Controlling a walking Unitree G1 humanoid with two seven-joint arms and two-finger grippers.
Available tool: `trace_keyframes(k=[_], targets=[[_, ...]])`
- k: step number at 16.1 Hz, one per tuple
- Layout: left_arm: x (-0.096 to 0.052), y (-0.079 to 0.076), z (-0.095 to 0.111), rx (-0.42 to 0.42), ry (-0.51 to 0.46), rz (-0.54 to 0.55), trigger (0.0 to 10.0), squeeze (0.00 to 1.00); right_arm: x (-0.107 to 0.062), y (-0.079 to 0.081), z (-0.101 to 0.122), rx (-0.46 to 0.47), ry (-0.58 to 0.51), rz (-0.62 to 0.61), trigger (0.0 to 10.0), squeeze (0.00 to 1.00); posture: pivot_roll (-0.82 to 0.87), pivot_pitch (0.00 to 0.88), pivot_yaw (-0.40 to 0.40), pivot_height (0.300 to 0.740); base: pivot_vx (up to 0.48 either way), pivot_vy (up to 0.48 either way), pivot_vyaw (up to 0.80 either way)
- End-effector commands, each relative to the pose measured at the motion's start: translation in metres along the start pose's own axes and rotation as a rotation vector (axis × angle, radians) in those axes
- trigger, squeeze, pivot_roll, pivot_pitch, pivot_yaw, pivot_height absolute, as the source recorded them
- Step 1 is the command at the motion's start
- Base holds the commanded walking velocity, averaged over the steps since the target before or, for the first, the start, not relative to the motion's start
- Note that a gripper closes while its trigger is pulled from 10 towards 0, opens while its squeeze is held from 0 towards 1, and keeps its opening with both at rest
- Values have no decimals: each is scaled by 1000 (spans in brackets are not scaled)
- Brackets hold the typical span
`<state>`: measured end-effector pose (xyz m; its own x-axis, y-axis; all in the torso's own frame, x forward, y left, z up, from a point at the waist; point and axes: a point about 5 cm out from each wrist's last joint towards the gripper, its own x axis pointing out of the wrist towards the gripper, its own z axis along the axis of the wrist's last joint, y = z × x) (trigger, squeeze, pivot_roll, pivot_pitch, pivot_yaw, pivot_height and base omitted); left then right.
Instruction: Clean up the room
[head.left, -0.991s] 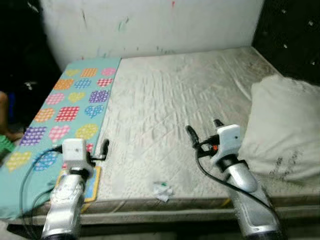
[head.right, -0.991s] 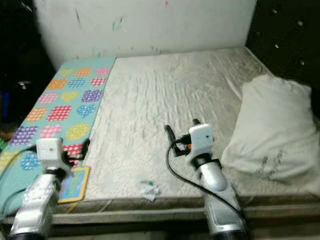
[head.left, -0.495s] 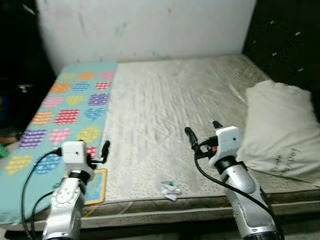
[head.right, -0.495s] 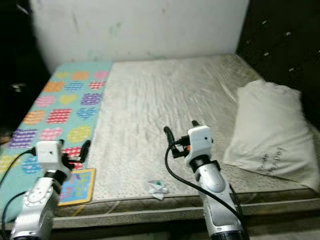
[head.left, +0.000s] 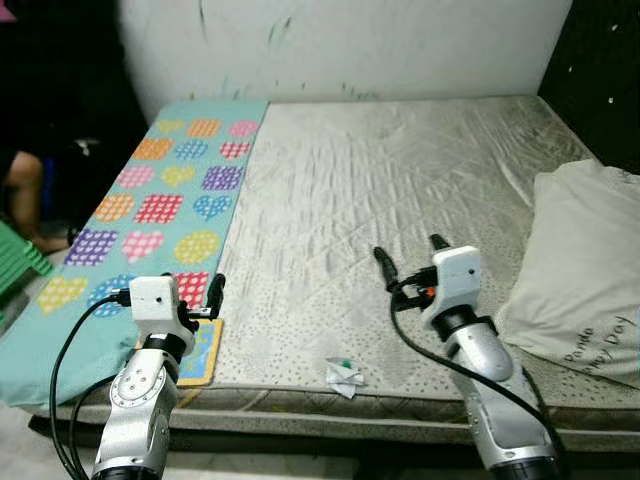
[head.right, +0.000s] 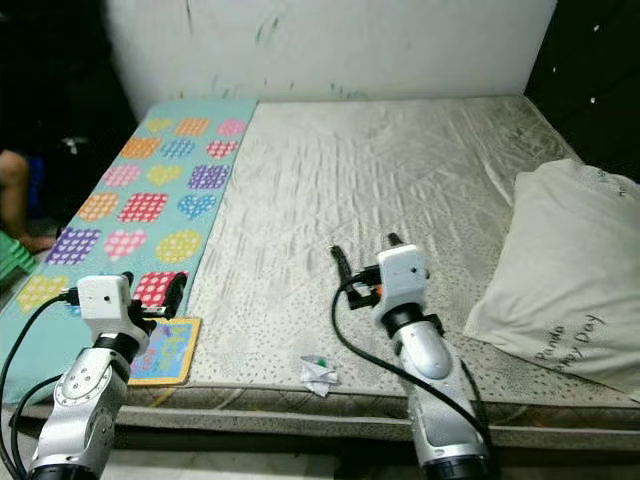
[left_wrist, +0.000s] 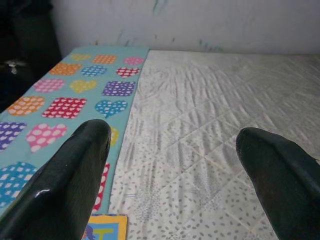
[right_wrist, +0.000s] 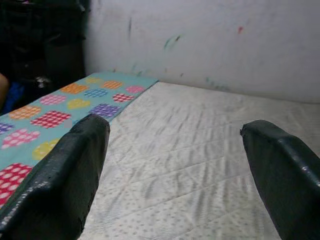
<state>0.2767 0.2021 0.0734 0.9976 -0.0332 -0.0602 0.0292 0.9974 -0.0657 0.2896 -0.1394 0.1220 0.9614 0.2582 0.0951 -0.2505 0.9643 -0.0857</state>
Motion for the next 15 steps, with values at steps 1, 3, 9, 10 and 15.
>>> trace_keyframes(k=[1,3,9,10,15], targets=[[-2,-1,6,55,-18,-21,10000,0,2,-3,11,-1,-37,-22,10000,0,-182,0,64,740,0,0,0],[-4,0,7,56,-19,-13,10000,0,-1,-6,12,-2,-38,-44,10000,0,-175,0,72,740,0,0,0],[-1,-8,-3,27,15,-39,10000,0,-7,-2,4,-22,-6,-85,10000,0,-190,0,59,740,0,0,0],[-2,-9,-3,64,11,-47,10000,0,-10,-3,2,-37,10,-82,10000,0,-193,0,57,740,0,0,0],[-29,17,-17,134,61,-26,10000,0,-45,-31,-15,-182,105,-125,10000,0,-195,0,61,740,0,0,0]])
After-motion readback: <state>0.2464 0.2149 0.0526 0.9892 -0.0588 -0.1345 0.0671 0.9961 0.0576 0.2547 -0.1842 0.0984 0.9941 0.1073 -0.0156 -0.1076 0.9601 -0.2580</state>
